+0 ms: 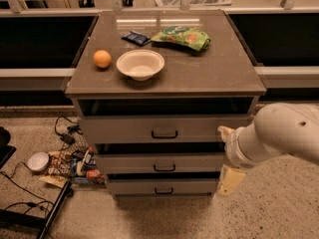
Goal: Open middle drawer
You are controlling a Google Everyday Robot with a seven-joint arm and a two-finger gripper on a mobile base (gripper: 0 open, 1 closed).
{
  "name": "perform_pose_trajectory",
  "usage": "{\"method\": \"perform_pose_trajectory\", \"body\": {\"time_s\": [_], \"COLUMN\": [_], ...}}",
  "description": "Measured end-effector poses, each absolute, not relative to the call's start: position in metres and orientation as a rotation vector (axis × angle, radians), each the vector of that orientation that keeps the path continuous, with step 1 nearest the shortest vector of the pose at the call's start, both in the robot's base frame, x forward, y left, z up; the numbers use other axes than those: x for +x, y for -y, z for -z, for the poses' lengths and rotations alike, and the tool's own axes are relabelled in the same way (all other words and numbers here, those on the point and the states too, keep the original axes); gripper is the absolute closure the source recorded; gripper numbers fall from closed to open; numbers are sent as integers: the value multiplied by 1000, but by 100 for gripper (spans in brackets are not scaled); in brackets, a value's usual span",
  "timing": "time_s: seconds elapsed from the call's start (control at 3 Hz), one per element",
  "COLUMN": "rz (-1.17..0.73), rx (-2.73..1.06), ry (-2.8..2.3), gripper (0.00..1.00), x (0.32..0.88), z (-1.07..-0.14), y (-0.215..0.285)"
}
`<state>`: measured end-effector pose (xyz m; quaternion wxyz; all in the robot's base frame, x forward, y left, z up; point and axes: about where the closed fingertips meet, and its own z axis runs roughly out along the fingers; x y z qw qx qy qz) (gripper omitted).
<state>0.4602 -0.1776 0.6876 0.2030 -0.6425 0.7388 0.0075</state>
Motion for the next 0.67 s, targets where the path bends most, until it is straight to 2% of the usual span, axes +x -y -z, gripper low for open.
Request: {"method": "perform_pose_trajectory", "body": {"time_s": [0.67], "rz": [-38], "rx": [-1902], "ry": [-2061], "gripper": [0], "x": [472], "z": [-603], "y": [144]}}
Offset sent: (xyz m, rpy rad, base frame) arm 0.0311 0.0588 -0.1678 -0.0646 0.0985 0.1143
